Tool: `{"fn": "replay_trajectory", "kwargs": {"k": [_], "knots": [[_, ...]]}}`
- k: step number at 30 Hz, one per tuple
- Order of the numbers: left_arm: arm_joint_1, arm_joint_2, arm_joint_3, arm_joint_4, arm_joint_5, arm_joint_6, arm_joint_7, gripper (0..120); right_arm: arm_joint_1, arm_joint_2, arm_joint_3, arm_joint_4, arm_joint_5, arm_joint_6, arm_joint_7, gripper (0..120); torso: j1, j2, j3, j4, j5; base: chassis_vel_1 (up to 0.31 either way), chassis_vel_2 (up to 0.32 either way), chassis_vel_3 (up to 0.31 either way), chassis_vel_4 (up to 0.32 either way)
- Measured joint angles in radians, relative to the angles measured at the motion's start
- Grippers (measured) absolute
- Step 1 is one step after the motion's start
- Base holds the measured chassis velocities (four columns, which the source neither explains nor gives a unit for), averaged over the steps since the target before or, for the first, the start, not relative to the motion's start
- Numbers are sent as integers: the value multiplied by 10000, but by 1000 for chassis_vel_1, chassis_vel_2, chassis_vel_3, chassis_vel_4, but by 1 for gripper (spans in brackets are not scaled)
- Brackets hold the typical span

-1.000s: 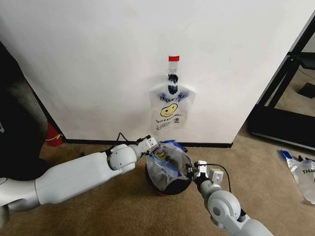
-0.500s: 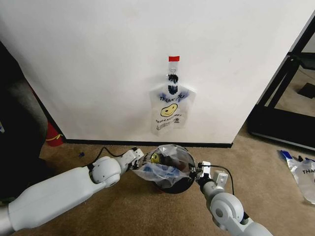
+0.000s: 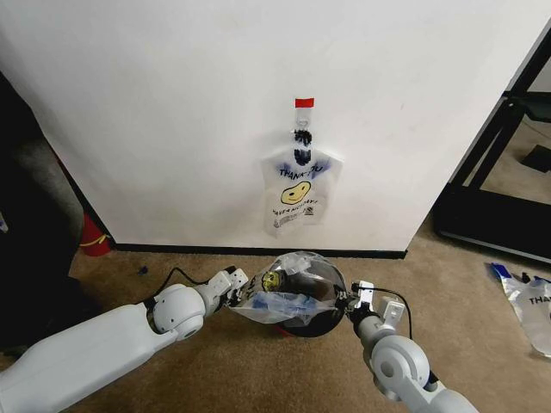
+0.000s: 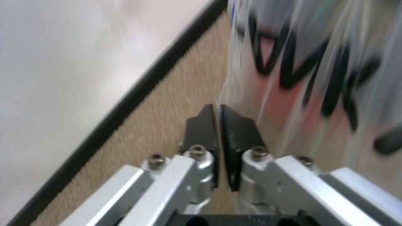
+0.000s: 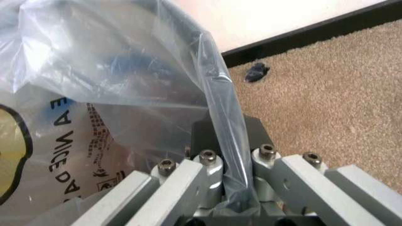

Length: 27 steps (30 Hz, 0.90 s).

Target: Pick up the garbage bag from the wall and place it over the trash bin.

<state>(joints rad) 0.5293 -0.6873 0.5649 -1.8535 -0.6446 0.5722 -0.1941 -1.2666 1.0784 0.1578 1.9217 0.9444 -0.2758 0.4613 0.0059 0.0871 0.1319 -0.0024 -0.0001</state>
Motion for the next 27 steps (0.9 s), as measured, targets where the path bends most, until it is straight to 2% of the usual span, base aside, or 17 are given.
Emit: {"fn": "replay_trajectory", "kwargs": {"k": [1,5,8,9,13,17,19,23,24,27], "knots": [[0,0,0,0,0,0,0,8,0,0,0,0,0,0,0,0,0,0,0,0,0,0,0,0,0],[115,-125,-472,-457,-525,-139,-996,26,23,63,22,-121,85,-25,49,0,0,0,0,0,2,0,0,0,0],[251,-155,-737,-791,-818,-241,-1555,34,35,86,56,-235,124,-25,78,0,0,0,0,1,0,0,0,0,0],[251,-155,-737,-791,-818,-241,-1555,34,35,86,56,-235,124,-25,78,0,0,0,0,1,0,0,0,0,0],[685,97,-1538,-1555,-1306,-283,-1907,55,42,83,148,-358,166,-35,104,0,0,0,0,2,0,0,0,0,0],[640,395,-1925,-2175,-1886,-297,-1882,68,15,52,153,-386,110,-40,92,0,0,0,0,3,1,0,0,0,0],[471,551,-1893,-2554,-2075,-275,-1657,74,12,34,132,-404,43,-42,82,0,0,0,0,1,0,0,0,0,0],[110,721,-1066,-3552,-2237,117,-1020,90,81,22,65,-424,-8,-67,78,0,0,0,0,1,2,0,0,0,0],[110,721,-1066,-3552,-2237,117,-1020,90,81,22,65,-424,-8,-67,78,0,0,0,0,1,2,0,0,0,0],[-101,532,-239,-3840,-1879,443,-518,100,98,-25,36,-395,-8,-107,90,0,0,0,0,1,3,0,0,0,0]]}}
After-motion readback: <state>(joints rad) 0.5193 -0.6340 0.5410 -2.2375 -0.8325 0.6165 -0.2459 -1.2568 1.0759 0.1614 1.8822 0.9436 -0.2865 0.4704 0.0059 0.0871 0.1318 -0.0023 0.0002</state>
